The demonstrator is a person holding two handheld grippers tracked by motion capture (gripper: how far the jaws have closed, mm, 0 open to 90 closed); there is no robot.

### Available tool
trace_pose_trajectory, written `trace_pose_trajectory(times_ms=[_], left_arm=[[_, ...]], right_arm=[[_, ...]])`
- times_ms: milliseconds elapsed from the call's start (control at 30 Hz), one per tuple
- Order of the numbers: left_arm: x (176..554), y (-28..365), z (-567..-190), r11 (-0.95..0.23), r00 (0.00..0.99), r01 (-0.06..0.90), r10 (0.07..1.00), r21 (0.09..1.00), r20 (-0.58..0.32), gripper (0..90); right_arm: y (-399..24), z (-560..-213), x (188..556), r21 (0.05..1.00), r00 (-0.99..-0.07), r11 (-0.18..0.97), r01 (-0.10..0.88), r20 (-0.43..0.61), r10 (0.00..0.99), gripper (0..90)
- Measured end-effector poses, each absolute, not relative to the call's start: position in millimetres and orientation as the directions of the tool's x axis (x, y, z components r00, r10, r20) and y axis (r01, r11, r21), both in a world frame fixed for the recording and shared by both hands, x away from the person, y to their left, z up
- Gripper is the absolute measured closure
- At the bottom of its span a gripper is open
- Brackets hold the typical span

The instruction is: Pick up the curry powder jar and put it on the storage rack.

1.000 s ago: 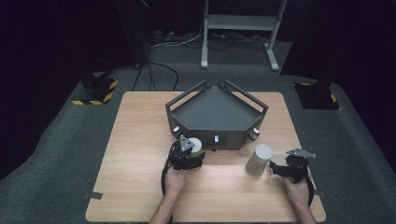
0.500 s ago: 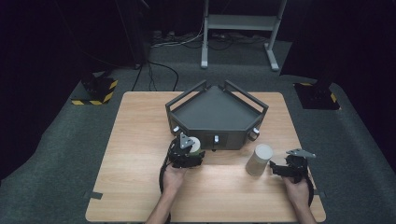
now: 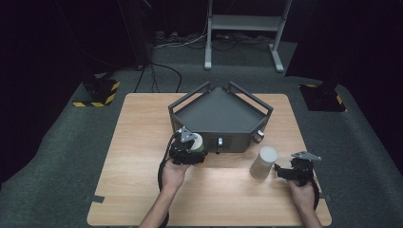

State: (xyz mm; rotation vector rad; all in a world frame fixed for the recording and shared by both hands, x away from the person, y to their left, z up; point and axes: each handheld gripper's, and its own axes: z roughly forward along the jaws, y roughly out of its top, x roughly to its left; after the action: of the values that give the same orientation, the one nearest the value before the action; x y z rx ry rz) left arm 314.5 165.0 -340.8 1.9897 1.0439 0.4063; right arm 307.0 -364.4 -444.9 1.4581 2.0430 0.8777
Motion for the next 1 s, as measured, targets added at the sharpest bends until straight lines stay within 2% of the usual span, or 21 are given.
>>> trace_pose_trajectory(times_ms=[567, 1000], left_arm=[[353.9, 159.4, -269.5, -0.332, 0.643, 0.53, 0.757, 0.78, -0.115, 33.9], [383.4, 152.8, -250.0, -0.289, 0.623, 0.531, 0.77, 0.796, -0.136, 34.1]], right_arm=[[-364.4, -444.8, 307.1, 0.732, -0.319, 0.228, 0.641, -0.016, 0.948, 7.3], [-364.5, -444.9, 307.0, 0.733, -0.32, 0.229, 0.641, -0.016, 0.947, 7.3]])
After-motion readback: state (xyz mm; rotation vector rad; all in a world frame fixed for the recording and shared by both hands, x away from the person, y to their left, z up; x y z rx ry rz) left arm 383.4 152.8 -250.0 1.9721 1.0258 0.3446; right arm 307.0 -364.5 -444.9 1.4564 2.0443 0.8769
